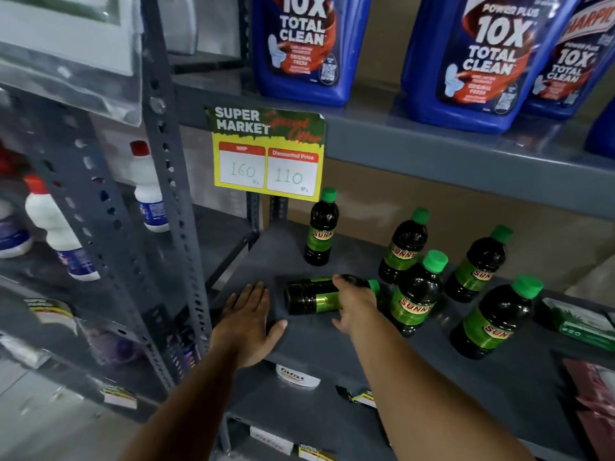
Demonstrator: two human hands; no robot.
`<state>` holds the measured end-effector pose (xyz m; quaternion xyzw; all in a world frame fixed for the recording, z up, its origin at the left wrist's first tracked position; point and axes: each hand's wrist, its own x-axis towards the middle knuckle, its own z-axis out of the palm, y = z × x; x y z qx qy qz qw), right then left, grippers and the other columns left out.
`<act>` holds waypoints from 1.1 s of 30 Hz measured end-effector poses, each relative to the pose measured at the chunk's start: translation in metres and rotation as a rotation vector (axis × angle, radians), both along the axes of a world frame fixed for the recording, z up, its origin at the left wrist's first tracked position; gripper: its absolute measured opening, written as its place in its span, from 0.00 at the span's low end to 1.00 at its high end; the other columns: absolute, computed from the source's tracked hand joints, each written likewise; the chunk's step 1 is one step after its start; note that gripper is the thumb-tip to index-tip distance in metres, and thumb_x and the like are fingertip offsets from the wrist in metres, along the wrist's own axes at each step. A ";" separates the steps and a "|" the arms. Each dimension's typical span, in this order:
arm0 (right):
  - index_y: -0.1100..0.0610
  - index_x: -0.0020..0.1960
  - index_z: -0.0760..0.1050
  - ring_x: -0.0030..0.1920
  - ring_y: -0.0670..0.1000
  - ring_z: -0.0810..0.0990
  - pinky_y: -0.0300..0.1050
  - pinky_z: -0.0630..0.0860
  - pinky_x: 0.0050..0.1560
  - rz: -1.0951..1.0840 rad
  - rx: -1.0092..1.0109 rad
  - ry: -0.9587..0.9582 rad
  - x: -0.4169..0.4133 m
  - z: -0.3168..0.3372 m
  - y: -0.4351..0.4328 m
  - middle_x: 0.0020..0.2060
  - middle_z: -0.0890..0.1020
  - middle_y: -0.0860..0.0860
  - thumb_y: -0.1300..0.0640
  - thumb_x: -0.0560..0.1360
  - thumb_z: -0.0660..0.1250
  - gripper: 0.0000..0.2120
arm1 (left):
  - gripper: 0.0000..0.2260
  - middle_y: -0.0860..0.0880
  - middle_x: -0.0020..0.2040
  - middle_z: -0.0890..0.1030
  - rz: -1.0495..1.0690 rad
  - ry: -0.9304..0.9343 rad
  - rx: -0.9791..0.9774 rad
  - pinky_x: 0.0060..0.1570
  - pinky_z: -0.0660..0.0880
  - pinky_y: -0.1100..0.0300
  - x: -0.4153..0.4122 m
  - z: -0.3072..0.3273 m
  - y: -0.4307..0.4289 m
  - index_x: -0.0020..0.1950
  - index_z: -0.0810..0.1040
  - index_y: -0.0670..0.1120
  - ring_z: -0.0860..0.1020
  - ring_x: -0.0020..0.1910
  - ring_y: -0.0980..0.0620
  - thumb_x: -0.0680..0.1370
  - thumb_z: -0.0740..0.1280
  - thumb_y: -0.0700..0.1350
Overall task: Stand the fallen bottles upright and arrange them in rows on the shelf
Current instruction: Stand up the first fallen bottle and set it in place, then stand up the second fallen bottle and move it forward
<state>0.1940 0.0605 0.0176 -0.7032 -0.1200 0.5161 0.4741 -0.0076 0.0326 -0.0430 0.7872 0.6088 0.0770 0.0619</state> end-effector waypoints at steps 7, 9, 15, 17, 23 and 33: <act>0.65 0.61 0.72 0.62 0.56 0.69 0.36 0.65 0.56 0.011 0.509 -0.669 -0.023 0.014 -0.019 0.56 0.75 0.61 0.50 0.65 0.80 0.32 | 0.41 0.47 0.79 0.48 -0.005 -0.007 0.008 0.75 0.44 0.49 0.000 -0.001 0.000 0.77 0.47 0.45 0.44 0.77 0.50 0.72 0.38 0.70; 0.64 0.65 0.68 0.61 0.48 0.66 0.32 0.60 0.59 0.110 0.626 -0.757 -0.029 0.020 -0.028 0.59 0.72 0.59 0.54 0.66 0.79 0.34 | 0.39 0.47 0.79 0.49 -0.006 -0.014 0.013 0.75 0.43 0.49 0.001 -0.002 0.001 0.77 0.47 0.45 0.44 0.77 0.50 0.72 0.38 0.68; 0.60 0.72 0.60 0.65 0.53 0.68 0.41 0.66 0.62 0.401 0.693 -0.886 -0.030 0.017 -0.039 0.64 0.71 0.56 0.54 0.67 0.78 0.41 | 0.37 0.46 0.79 0.49 -0.009 -0.026 0.041 0.71 0.39 0.55 0.000 -0.001 0.000 0.77 0.49 0.44 0.45 0.77 0.50 0.72 0.32 0.61; 0.54 0.74 0.54 0.65 0.52 0.71 0.47 0.70 0.65 0.517 0.684 -0.790 -0.021 0.017 -0.037 0.64 0.72 0.54 0.57 0.66 0.76 0.45 | 0.36 0.46 0.79 0.49 -0.008 -0.039 0.036 0.71 0.39 0.55 0.000 0.000 -0.001 0.77 0.48 0.44 0.44 0.77 0.50 0.73 0.33 0.60; 0.49 0.77 0.51 0.63 0.45 0.74 0.47 0.69 0.68 0.795 0.597 -0.675 0.009 0.022 -0.027 0.60 0.75 0.43 0.62 0.68 0.77 0.48 | 0.36 0.46 0.79 0.50 -0.014 -0.047 0.054 0.71 0.38 0.55 0.001 0.002 0.000 0.77 0.49 0.44 0.45 0.77 0.49 0.73 0.34 0.61; 0.46 0.64 0.64 0.59 0.48 0.77 0.55 0.74 0.64 0.704 0.563 -0.586 0.009 0.013 -0.014 0.57 0.77 0.46 0.51 0.56 0.83 0.43 | 0.35 0.46 0.79 0.50 -0.010 -0.042 0.046 0.70 0.37 0.56 0.000 0.005 -0.003 0.77 0.49 0.44 0.45 0.77 0.49 0.74 0.36 0.61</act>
